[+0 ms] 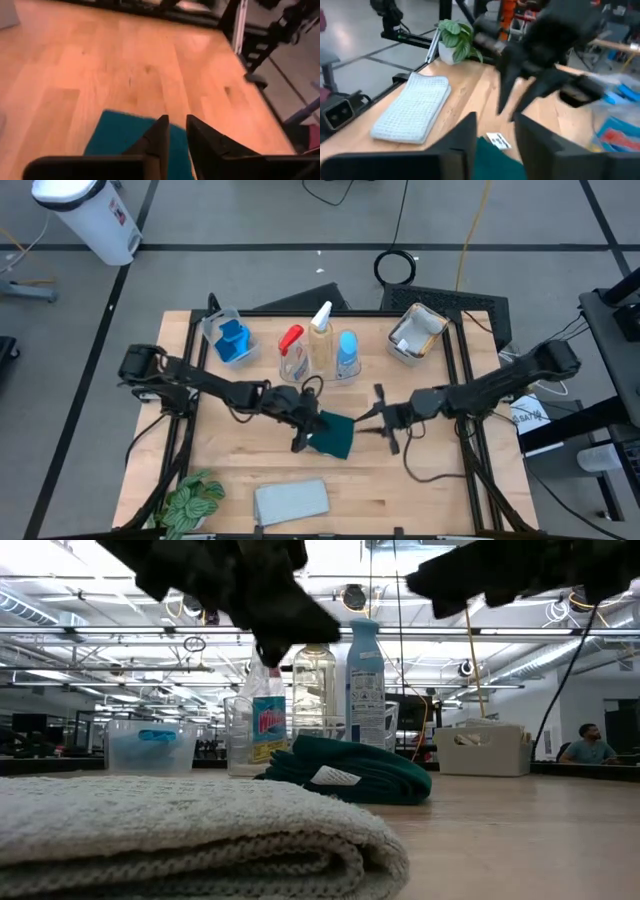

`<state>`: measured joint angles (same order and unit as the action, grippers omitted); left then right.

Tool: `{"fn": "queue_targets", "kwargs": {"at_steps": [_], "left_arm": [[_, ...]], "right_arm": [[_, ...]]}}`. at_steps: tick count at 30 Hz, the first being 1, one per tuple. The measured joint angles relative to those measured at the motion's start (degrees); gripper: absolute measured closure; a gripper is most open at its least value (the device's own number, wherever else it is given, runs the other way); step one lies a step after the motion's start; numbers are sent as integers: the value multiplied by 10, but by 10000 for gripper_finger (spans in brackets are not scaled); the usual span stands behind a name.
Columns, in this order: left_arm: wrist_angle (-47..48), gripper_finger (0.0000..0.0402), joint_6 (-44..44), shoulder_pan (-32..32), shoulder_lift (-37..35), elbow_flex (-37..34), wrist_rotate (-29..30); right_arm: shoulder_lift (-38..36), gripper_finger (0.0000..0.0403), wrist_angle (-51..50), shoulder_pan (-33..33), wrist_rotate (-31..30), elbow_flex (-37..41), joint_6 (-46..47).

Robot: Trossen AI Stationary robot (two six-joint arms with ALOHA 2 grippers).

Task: Pick & Place Kitchen Items
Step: Put the green microfiber towel into the gray bin

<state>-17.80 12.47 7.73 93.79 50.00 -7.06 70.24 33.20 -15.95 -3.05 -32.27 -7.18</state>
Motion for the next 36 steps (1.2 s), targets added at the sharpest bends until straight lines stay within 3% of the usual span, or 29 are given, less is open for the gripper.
{"fn": "queue_targets", "kwargs": {"at_steps": [4,7,13,16,25,32,36], "left_arm": [[32,304,12,0,-46,0,0],[62,289,0,1,-69,1,1],[70,273,-18,1,-76,1,1],[71,273,-18,1,-76,1,1],[74,272,-20,1,-76,1,1],[75,272,-23,1,-76,1,1],[80,272,-20,1,-76,1,1]], "right_arm": [[91,226,86,-25,-28,0,-44],[142,178,81,-43,-79,0,-72],[221,129,61,-77,-178,0,-155],[249,128,45,-87,-208,-4,-198],[292,153,-142,-89,-205,-94,-236],[320,170,-140,-60,-192,-120,-269],[332,201,-144,-40,-161,-120,-269]]}}
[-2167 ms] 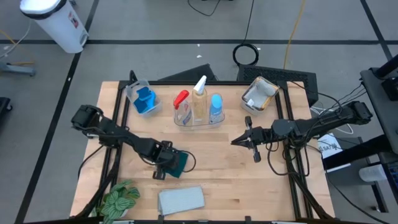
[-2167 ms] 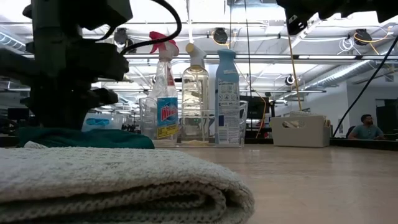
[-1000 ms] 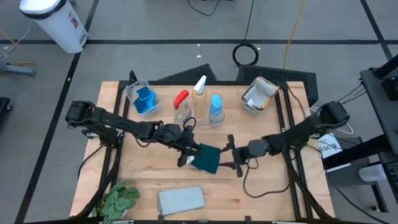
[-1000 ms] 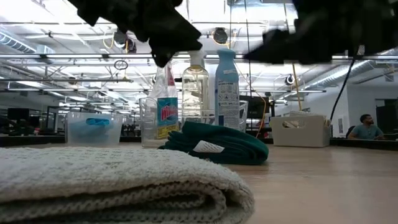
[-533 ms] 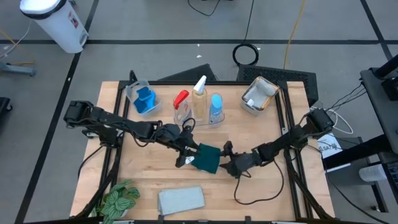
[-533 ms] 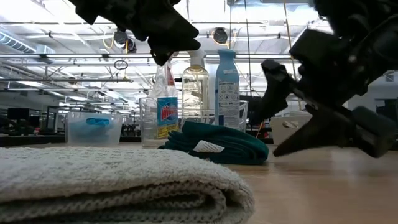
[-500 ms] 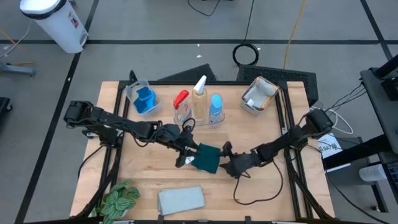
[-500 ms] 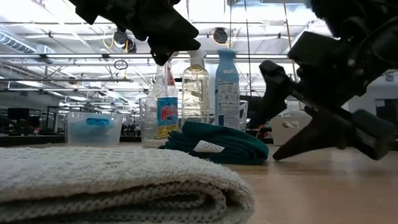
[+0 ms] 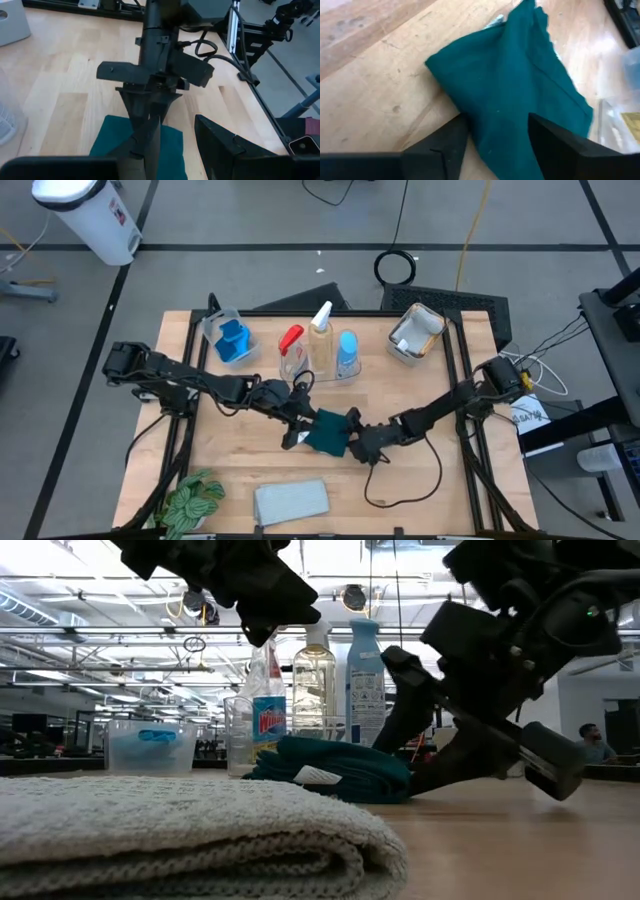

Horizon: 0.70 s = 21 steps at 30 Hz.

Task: Pick & Place Kitchen Items
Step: Put the green microfiber towel into the gray bin

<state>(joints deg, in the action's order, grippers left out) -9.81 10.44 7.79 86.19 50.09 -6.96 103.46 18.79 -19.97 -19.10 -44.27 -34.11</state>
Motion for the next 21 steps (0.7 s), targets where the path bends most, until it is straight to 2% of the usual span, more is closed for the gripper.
{"fn": "queue_targets", "kwargs": {"at_steps": [3,13,17,21], "left_arm": [[9,272,0,0,0,0,0],[15,272,0,0,0,0,0],[15,272,2,0,0,0,0],[15,272,2,0,0,0,0]], "right_arm": [[7,239,5,9,28,0,7],[13,390,35,9,31,1,39],[6,393,39,9,29,2,47],[-20,399,35,9,26,4,95]]}}
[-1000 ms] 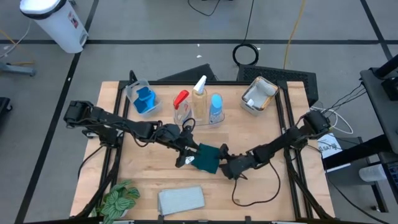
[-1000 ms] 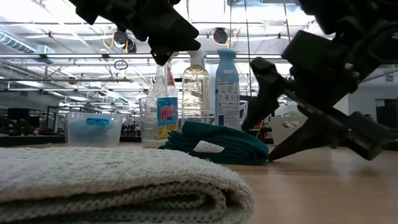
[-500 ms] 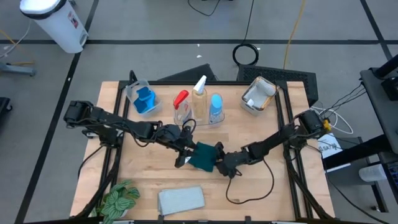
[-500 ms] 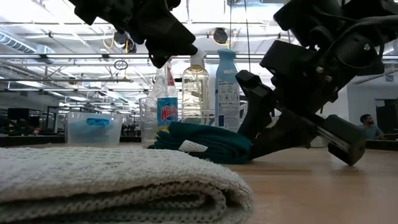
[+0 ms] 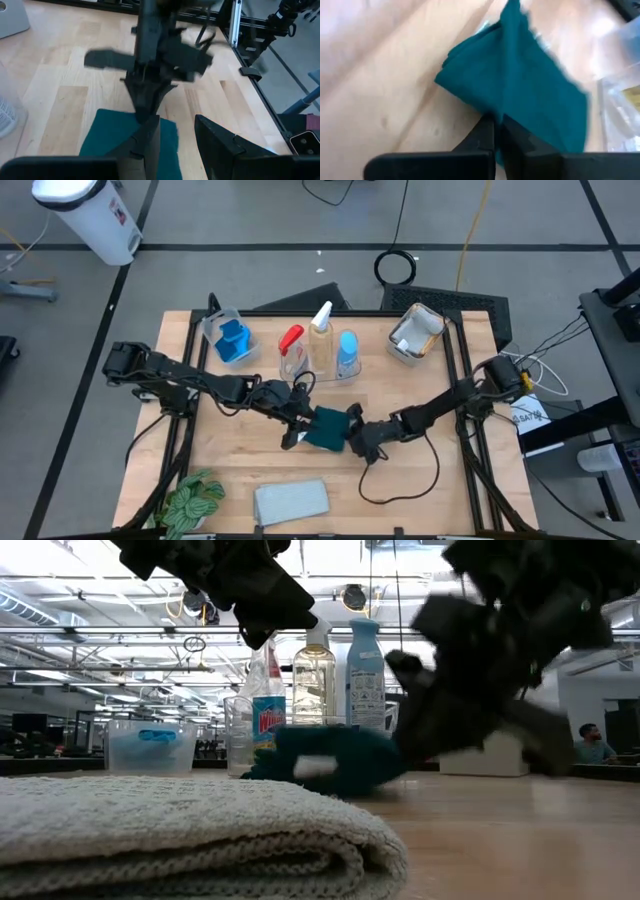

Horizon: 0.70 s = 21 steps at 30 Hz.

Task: Pick & Place Kitchen Items
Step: Put the green microfiber towel into the gray bin

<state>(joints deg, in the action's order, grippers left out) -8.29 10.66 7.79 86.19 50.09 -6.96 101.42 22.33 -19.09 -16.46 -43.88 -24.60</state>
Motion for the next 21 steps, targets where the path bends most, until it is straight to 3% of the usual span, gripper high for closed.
{"fn": "queue_targets", "kwargs": {"at_steps": [12,17,21], "left_arm": [[0,272,0,0,0,0,0],[-1,272,0,0,0,0,0],[-1,272,0,0,0,0,0]], "right_arm": [[-172,402,-94,-1,3,-2,182],[-238,403,-161,3,5,-2,302],[-287,403,-229,19,48,-2,421]]}}
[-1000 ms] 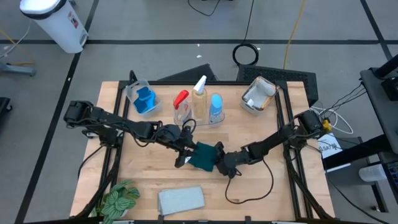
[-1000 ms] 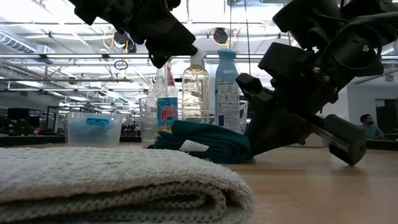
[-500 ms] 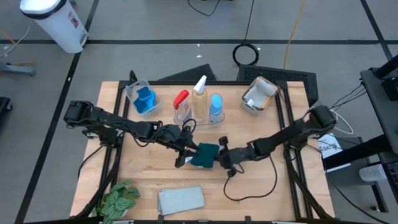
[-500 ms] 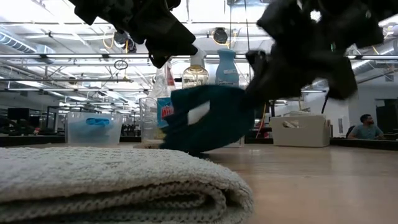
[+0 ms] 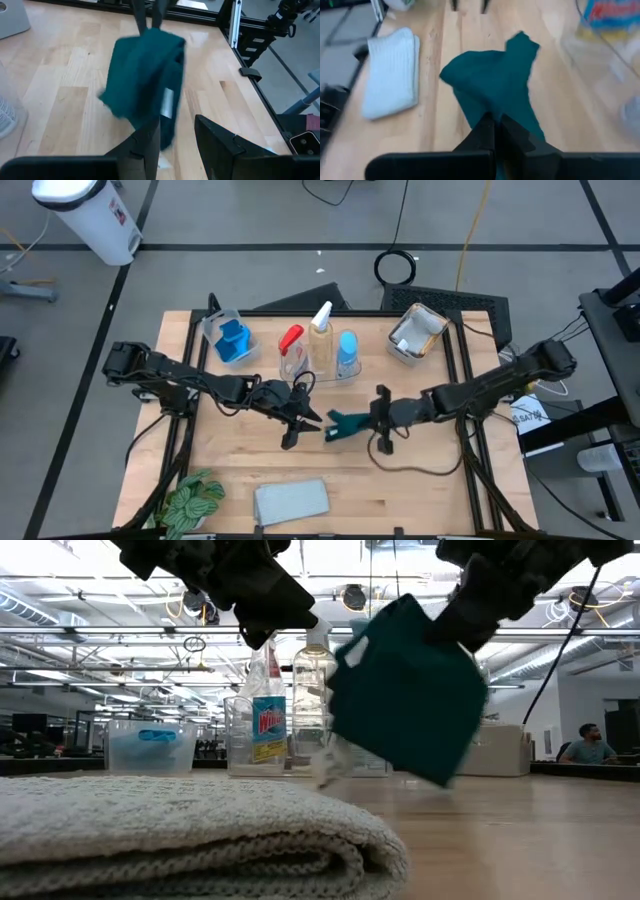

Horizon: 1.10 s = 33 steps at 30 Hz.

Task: Pick & Place Kitchen Items
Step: Put the green microfiber towel into the gray bin

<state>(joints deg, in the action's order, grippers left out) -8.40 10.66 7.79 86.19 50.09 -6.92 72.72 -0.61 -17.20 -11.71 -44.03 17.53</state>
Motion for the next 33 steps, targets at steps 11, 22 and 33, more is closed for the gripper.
{"fn": "queue_targets", "kwargs": {"at_steps": [11,22,33], "left_arm": [[-2,272,0,0,0,0,0],[-4,272,-3,0,0,0,0],[-4,272,-11,0,0,0,0]], "right_arm": [[-116,403,-166,69,139,0,165],[-217,403,-262,182,166,0,178],[-248,403,-353,438,199,-1,104]]}}
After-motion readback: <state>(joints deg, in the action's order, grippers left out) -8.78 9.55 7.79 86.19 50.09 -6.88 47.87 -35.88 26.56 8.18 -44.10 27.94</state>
